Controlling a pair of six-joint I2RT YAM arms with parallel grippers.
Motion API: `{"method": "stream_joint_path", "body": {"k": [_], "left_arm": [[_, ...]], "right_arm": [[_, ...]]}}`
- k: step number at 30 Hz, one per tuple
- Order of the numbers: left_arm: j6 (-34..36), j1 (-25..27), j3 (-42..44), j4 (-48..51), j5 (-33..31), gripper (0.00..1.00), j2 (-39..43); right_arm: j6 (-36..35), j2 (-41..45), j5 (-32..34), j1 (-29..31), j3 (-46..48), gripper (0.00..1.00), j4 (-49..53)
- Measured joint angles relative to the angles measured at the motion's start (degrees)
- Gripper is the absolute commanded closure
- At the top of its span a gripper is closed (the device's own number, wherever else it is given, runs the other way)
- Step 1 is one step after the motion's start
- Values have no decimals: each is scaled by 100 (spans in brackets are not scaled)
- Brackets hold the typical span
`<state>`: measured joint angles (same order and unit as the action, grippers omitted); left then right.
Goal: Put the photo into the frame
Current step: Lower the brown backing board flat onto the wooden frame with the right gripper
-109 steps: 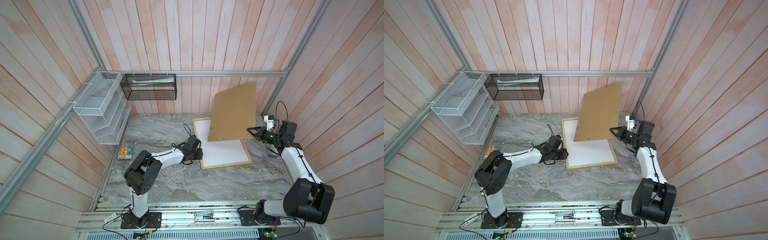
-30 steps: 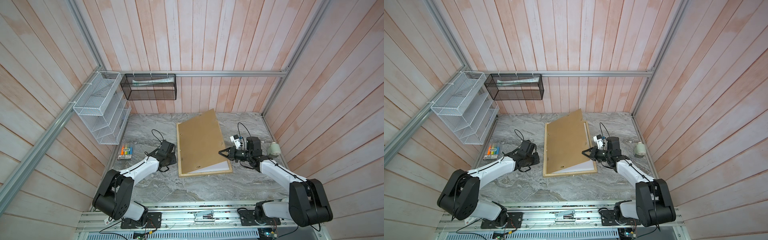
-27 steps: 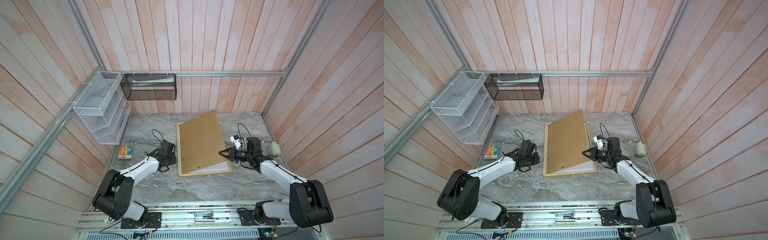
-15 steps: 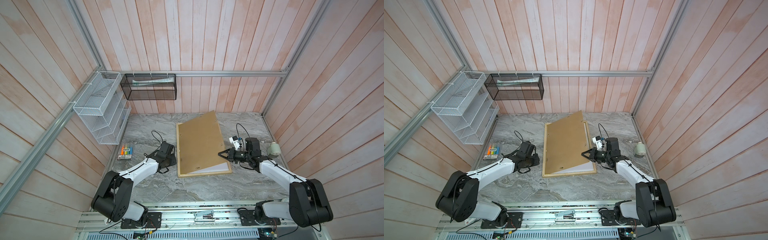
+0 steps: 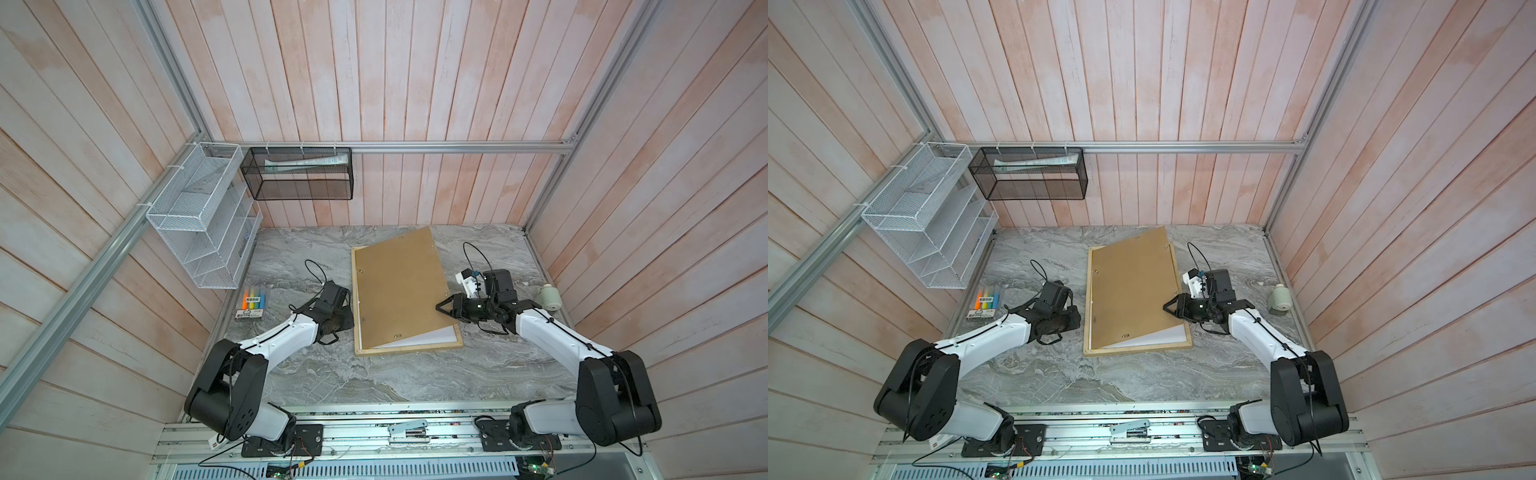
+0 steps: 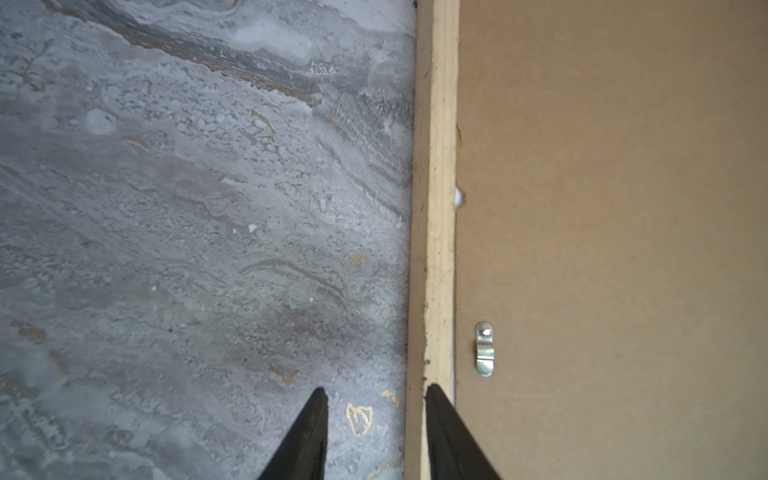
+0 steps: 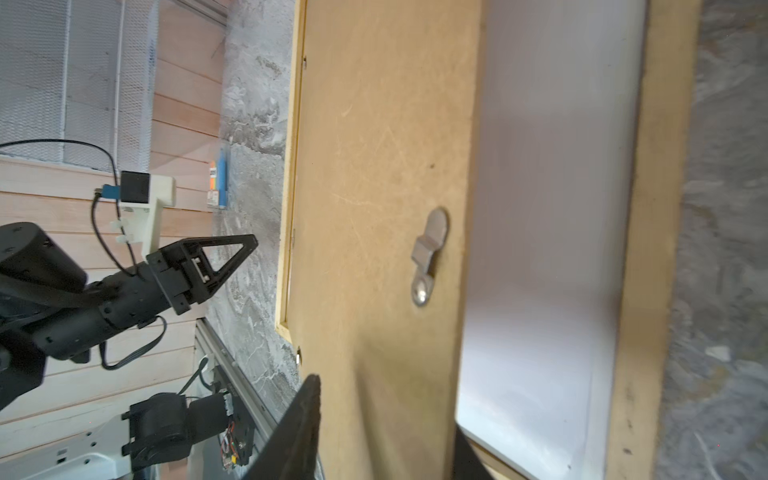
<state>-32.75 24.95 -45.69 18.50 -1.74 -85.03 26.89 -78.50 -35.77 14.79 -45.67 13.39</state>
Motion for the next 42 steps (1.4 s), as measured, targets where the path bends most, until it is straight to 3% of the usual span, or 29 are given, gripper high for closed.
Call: {"method": "stream_joint_path", "body": {"k": [27,42], "left_arm": [[177,0,-286,-4,133,54,-240],[302,-4,-299,-216,190,50,-597]], "right_arm": [[-599,-586,2114,527,-734,50,1196],[-640,-616,2592,533,-922,51,1320]]}}
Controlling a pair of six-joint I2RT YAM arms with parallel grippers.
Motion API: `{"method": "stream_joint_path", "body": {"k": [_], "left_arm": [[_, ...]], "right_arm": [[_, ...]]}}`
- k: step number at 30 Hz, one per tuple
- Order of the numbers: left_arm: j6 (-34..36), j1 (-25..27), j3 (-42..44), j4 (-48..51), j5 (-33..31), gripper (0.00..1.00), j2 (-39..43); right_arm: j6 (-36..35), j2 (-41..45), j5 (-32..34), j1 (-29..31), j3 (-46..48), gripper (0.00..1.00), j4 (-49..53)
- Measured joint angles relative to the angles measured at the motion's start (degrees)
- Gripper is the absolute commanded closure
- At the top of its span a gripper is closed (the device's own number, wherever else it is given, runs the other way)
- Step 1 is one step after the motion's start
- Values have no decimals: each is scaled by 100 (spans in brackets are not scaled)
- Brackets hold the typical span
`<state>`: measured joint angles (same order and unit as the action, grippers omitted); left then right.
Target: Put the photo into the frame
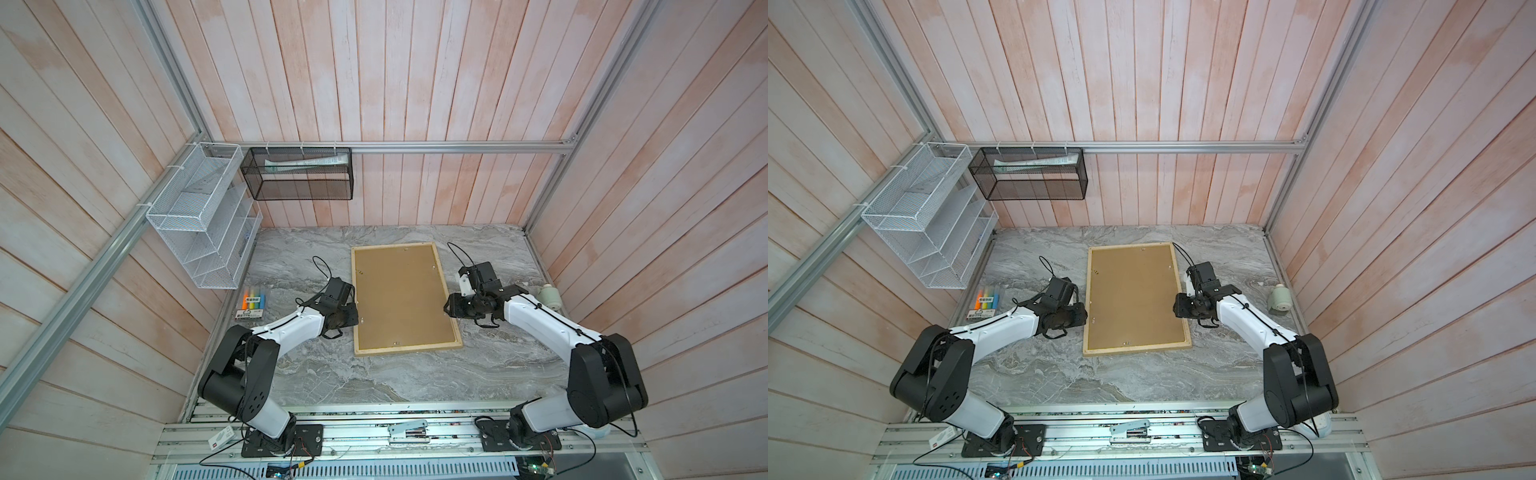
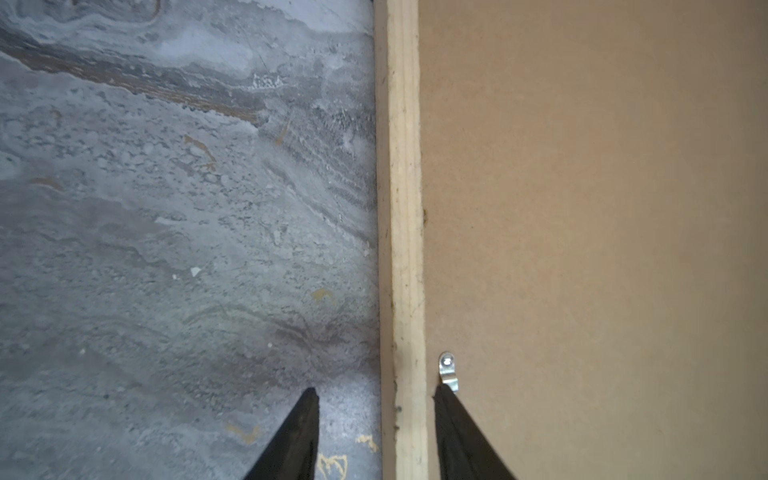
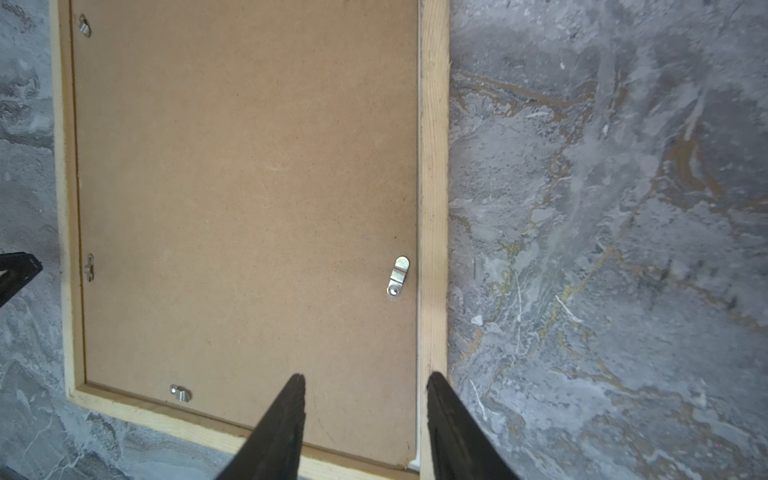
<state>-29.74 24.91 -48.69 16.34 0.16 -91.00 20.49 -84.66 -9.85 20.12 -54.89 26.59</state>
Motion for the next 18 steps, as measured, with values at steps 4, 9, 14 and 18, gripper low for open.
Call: {"method": "stream_joint_path", "body": {"k": [4,9,14,18], "left_arm": [[90,-28,-289,-22,-15,48,-330],[173,-96,-992,-92,-17,46,-914],[214,-293,-1611,-140,-15,47,-1567],[251,-420,-1895,-179,-15,47,-1961]], "right_arm": [[-9,-81,0,0,-72,52,-39],[-87,-83,-9,0,-55,53,-227],[-129,-107,-57,0,-24,53,-369],[-166,-125,-74,-2,-24,53,-426]]}}
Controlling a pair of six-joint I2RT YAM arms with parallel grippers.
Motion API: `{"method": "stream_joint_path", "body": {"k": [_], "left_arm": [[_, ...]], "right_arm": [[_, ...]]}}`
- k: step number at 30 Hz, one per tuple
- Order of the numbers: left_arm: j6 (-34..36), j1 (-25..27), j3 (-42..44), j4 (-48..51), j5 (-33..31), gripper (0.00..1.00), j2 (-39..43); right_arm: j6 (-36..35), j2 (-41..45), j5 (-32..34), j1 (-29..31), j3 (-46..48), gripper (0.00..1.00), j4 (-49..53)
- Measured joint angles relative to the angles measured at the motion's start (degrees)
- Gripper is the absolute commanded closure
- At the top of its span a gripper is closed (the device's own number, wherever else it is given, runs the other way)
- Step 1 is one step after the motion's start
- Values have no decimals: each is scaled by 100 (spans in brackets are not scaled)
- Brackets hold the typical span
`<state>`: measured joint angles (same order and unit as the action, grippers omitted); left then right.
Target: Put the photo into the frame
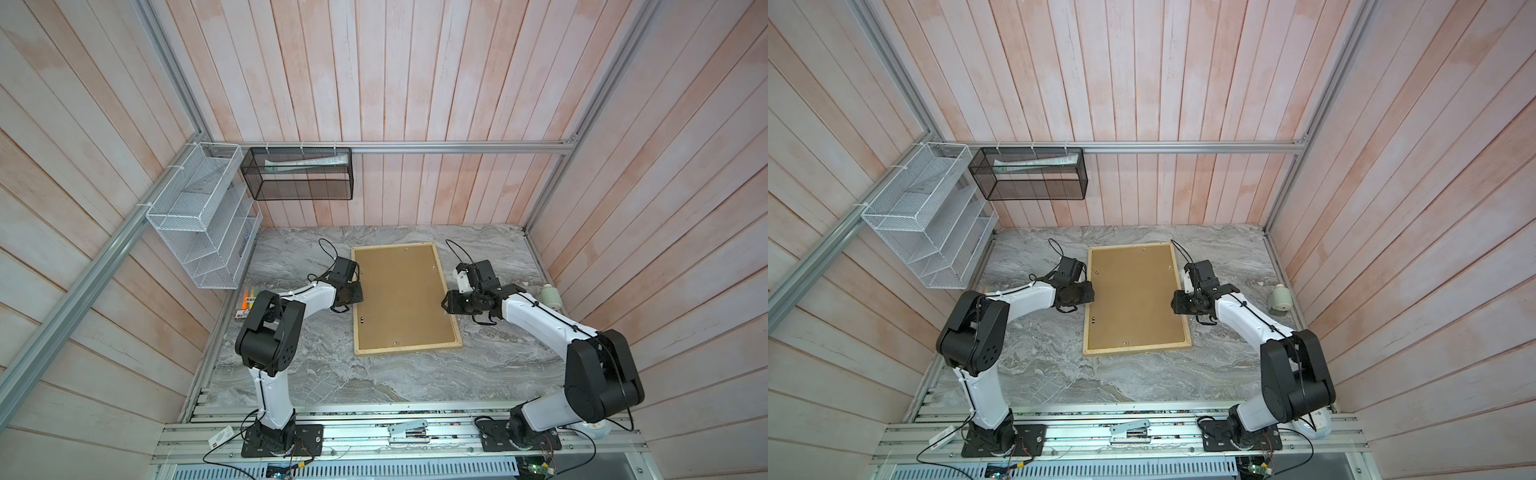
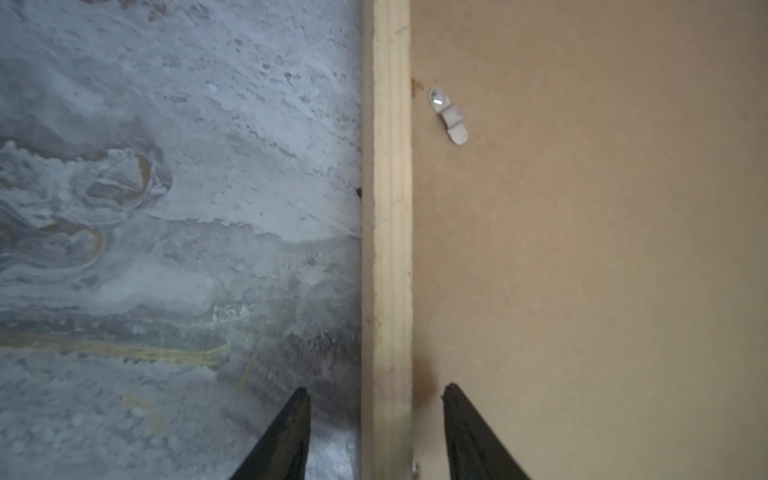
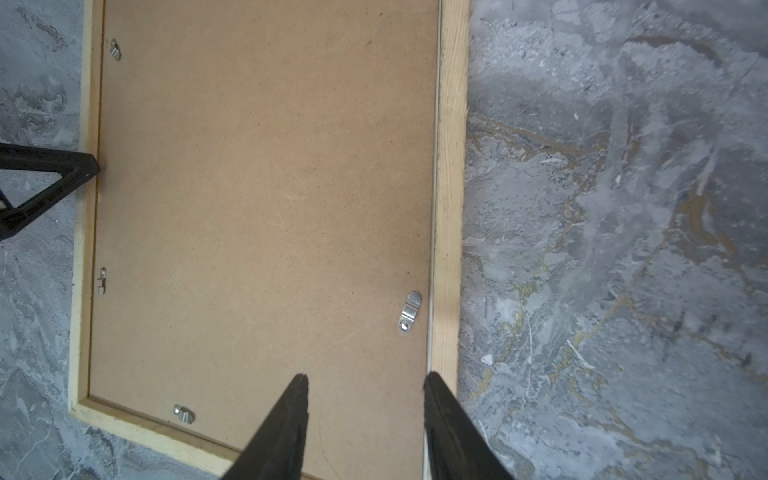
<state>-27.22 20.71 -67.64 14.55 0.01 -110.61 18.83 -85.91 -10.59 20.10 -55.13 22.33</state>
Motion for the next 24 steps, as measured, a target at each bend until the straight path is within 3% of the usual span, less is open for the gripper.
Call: {"method": "stream_joint_path", "body": {"k": [12,24], "left_arm": [[125,-9,-227,-90,114,75,-192],[105,-26,-33,-354,125,83,-116]], "right_arm": [[-4,11,0,-33,138,53,-133],[66,256,-98,-37,332,53,-334]]}}
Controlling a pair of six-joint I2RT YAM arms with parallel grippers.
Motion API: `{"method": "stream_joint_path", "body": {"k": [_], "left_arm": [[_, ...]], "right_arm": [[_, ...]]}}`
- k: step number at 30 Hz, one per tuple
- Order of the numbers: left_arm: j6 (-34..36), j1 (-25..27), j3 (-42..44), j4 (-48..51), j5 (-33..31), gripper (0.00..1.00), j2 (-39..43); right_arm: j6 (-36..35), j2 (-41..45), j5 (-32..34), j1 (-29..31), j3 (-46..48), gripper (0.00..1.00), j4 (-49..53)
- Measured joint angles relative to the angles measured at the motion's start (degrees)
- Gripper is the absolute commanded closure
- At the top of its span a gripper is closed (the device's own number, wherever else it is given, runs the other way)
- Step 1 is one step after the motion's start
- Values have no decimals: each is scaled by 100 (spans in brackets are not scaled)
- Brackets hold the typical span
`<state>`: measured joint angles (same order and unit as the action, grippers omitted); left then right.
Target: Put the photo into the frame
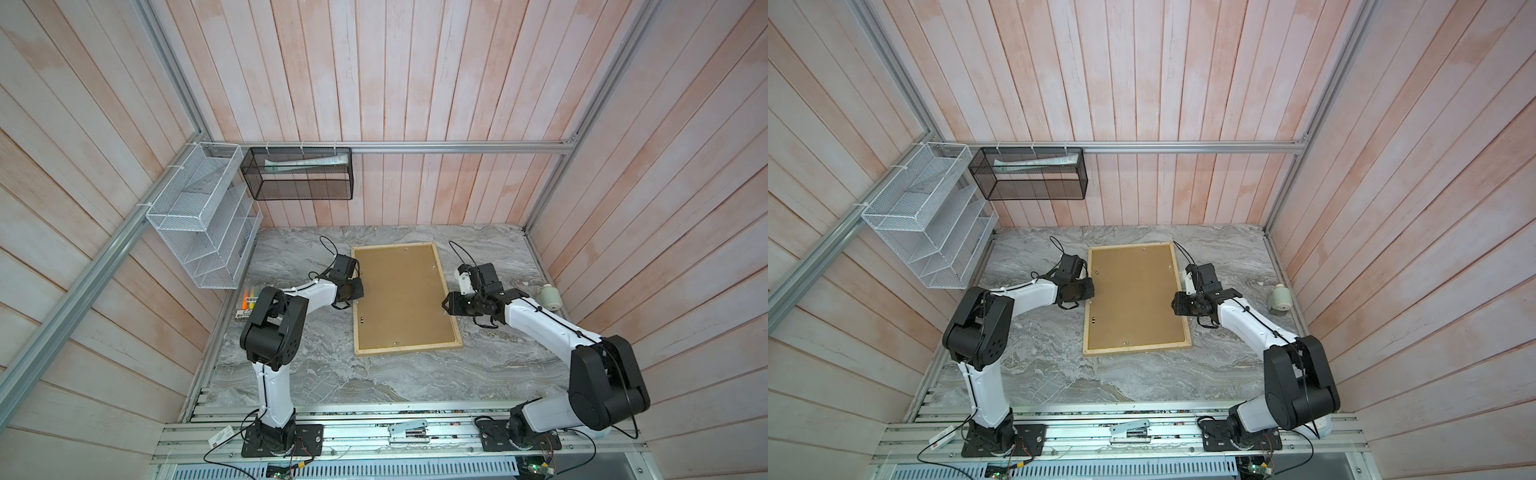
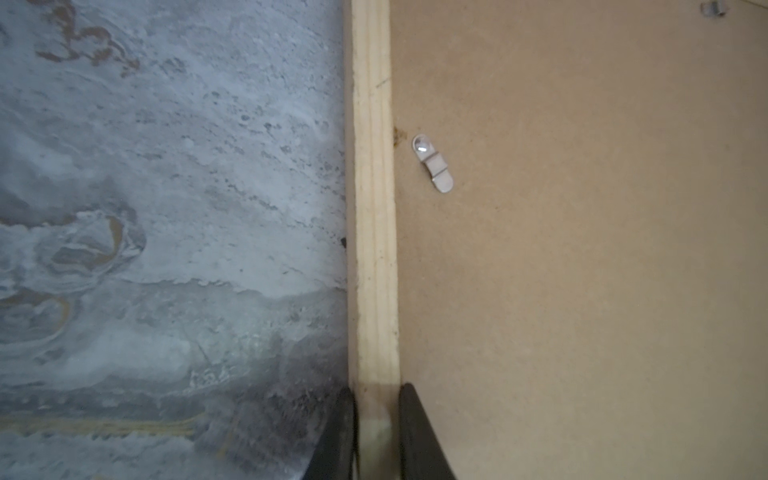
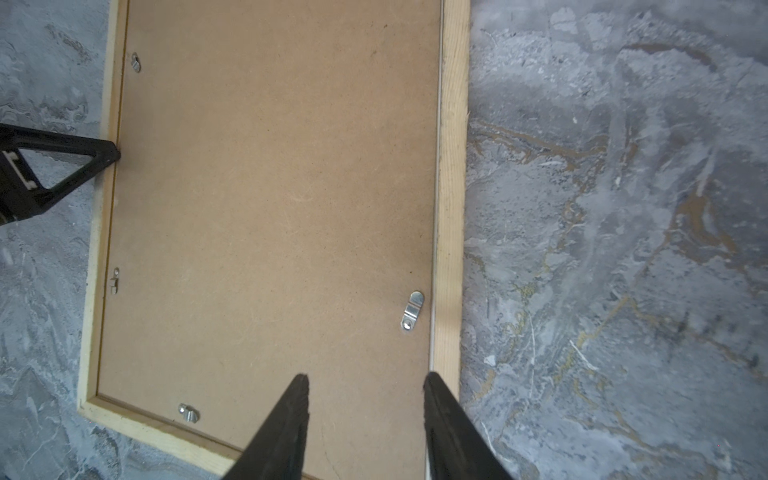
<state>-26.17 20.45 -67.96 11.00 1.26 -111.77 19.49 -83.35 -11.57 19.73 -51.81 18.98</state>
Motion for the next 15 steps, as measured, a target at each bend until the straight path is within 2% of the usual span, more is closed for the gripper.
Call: {"method": "stream_joint_path", "body": {"k": [15], "left_arm": [[-105,2,857,-269,2,85,597]], "right_arm": [[175,0,-319,0,15,54,-234]]}}
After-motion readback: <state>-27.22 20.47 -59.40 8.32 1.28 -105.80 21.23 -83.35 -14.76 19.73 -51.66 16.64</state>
